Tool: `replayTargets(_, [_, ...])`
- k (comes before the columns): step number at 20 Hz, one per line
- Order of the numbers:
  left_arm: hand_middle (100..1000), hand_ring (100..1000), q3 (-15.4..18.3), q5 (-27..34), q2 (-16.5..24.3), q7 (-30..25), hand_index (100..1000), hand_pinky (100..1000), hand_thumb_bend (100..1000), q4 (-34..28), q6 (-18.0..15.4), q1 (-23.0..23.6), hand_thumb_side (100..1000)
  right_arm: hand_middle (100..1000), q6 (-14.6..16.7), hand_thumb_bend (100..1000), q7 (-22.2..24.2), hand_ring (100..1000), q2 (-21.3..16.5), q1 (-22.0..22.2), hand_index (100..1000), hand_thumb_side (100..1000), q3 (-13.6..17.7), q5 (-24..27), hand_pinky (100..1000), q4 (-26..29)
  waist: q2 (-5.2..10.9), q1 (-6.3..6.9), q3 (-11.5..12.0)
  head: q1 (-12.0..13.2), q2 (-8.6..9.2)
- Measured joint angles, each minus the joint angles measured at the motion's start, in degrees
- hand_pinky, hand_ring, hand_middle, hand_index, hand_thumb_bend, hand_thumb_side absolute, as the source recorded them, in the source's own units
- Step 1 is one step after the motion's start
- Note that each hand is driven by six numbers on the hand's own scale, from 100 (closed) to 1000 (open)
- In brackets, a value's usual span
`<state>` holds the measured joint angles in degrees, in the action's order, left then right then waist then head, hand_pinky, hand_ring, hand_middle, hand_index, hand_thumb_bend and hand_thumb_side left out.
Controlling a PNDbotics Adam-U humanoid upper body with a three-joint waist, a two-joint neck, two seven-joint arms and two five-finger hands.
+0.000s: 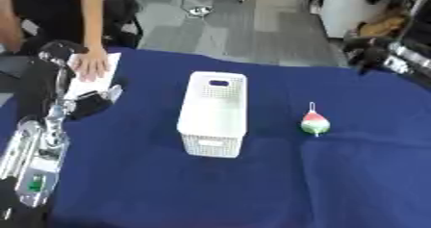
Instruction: Pick up objects on the table and place them in the box.
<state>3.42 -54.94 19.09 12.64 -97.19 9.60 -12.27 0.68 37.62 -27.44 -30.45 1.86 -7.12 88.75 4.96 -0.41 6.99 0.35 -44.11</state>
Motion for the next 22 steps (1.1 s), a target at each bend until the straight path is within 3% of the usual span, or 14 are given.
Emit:
replayTargets(4, [685, 454, 0.0, -0.1, 0.0, -0.1, 730, 100, 507, 0.0, 0.1, 0.0, 455, 969, -6.6, 686, 2.3, 871, 3.6, 1.8, 1000, 1000, 1.3, 1.8, 771, 3.7, -0.25, 0.25, 0.0, 0.1, 0.00])
replayTargets(8, [685, 453, 0.0, -0.1, 0.0, -0.1, 730, 100, 506, 0.0, 0.1, 0.0, 450, 973, -10.6, 688, 5.0, 875, 6.7, 3.5, 1000, 1000, 2.3, 0.3, 775, 6.4, -0.55, 0.34, -0.1, 0.1, 0.00])
replayTargets(22, [685, 455, 0.1, -0.3, 0.0, -0.1, 728, 100, 511, 0.0, 0.5, 0.0, 450, 970, -13.3, 695, 6.8, 875, 8.0, 3.7, 1000, 1000, 3.2, -1.1, 776, 8.4, -0.59, 0.50, -0.2, -0.1, 1.60])
